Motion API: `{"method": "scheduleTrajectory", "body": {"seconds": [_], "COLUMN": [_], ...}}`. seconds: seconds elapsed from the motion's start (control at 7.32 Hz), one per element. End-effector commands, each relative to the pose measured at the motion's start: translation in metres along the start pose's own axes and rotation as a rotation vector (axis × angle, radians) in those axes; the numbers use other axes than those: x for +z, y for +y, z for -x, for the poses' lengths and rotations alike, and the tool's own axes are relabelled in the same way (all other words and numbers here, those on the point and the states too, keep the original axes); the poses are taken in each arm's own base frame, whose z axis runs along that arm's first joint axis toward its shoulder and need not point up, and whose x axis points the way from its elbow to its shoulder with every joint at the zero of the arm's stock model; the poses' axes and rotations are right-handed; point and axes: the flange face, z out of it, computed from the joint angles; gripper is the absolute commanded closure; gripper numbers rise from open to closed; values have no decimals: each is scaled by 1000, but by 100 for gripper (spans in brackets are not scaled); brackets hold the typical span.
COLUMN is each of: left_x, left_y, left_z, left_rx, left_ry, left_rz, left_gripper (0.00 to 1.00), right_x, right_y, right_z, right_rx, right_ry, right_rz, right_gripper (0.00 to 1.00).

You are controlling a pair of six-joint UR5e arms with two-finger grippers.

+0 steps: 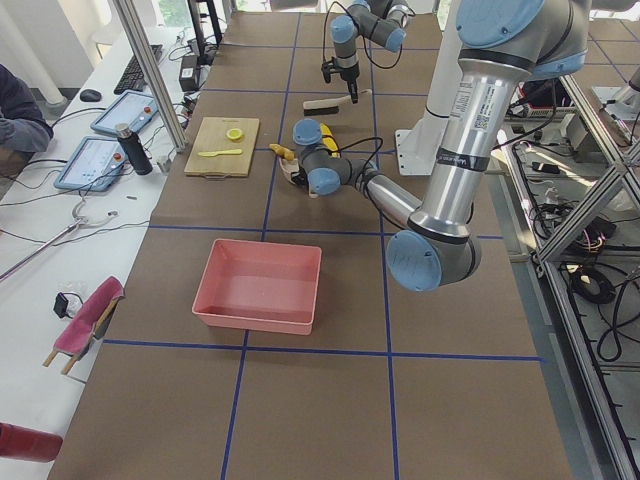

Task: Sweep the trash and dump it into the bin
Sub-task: 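Draw the brush back behind the corn cob with the right gripper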

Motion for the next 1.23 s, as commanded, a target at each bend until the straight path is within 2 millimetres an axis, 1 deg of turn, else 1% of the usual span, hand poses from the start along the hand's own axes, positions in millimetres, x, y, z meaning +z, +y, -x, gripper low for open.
{"method": "scheduleTrajectory", "body": {"seconds": [0.0, 0.14, 0.27, 0.41, 0.55, 0.68, 0.82, 1.09], "left_x": [0, 1, 2, 2, 1, 1, 1, 4], "left_y": [0, 1, 0, -2, -3, -4, -3, -2], "left_z": [0, 1, 2, 2, 2, 2, 4, 7], "left_rx": [4, 2, -3, -2, -2, -2, -5, -10], "left_ry": [-2, -3, -2, -3, -3, -5, -7, -8], "left_rz": [-1, 2, 3, 1, 0, -1, 1, 7], "left_gripper": [100, 100, 100, 100, 100, 100, 100, 100], "right_x": [24, 37, 44, 48, 47, 52, 51, 39], "right_y": [10, 14, 15, 12, 6, -1, -6, -10], "right_z": [8, 14, 17, 21, 29, 39, 45, 56], "right_rx": [-20, -34, -34, -31, -38, -44, -49, -23], "right_ry": [35, 62, 72, 77, 53, 34, 12, -33], "right_rz": [22, 18, 20, 18, 1, -12, -25, -50], "right_gripper": [100, 100, 100, 100, 100, 100, 100, 100]}}
